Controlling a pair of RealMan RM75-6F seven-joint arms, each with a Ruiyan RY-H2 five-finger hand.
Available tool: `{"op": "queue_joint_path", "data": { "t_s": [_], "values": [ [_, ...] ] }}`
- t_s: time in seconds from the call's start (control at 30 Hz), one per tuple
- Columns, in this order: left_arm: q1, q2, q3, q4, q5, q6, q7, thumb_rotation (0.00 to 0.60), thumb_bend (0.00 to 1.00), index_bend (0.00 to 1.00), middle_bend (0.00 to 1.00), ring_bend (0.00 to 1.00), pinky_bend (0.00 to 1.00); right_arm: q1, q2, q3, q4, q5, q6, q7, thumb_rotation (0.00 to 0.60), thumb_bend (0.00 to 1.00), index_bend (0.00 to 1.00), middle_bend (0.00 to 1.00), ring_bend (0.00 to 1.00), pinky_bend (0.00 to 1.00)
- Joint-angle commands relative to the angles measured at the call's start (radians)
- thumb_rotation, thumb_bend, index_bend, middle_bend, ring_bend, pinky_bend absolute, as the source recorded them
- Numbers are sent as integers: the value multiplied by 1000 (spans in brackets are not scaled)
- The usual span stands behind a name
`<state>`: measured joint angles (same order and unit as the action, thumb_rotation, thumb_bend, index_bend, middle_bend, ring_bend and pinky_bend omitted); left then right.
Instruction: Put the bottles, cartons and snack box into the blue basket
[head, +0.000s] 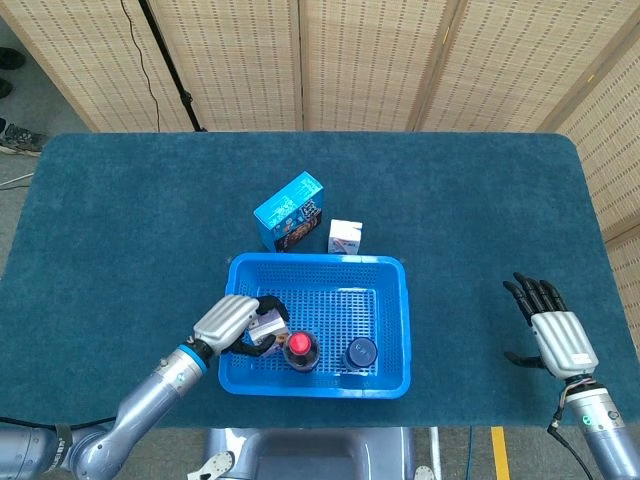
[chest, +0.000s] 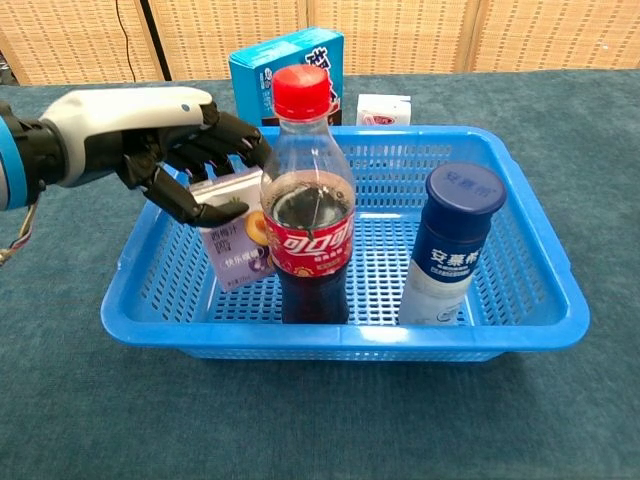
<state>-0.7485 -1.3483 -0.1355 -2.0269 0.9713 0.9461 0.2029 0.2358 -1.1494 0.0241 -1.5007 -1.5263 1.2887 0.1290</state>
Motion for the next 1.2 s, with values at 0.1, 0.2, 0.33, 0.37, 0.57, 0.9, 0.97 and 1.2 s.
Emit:
{"op": "queue_joint_path", "data": {
  "t_s": [0.1,0.2,0.33,0.37,0.57,0.9,0.97,1.2],
  "values": [
    [-11,-4,20,-13,-33,-13,21,600,383,282,248,260,335,1,-1,0,3,3,-4,-1,600,0,0,0,0,0],
    [-34,31,33,-24,-66,-62,34,600,320,54,35,44,51,2,-2,1,5,5,-6,0,600,0,0,0,0,0],
    [-52,66,31,-22,-50,-120,9,600,244,0,0,0,0,3,-3,2,5,4,-4,-1,600,0,0,0,0,0],
    [-50,72,28,-21,-33,-128,-7,600,234,0,0,0,0,2,-3,1,4,3,-3,-1,600,0,0,0,0,0],
    [12,106,-5,-25,145,-72,-137,600,222,0,0,0,0,2,-2,0,2,2,-3,-1,600,0,0,0,0,0],
    [91,215,-110,-48,209,131,-193,600,241,0,0,0,0,2,-3,-3,-2,-2,-2,-5,600,0,0,0,0,0],
    [87,210,-143,-48,157,167,-169,600,239,0,0,0,0,2,-3,-2,-2,-1,-2,-3,600,0,0,0,0,0],
    [-27,119,-266,-5,-187,211,-16,600,173,0,0,0,0,5,-6,0,6,9,-13,2,600,0,0,0,0,0]
  ]
}}
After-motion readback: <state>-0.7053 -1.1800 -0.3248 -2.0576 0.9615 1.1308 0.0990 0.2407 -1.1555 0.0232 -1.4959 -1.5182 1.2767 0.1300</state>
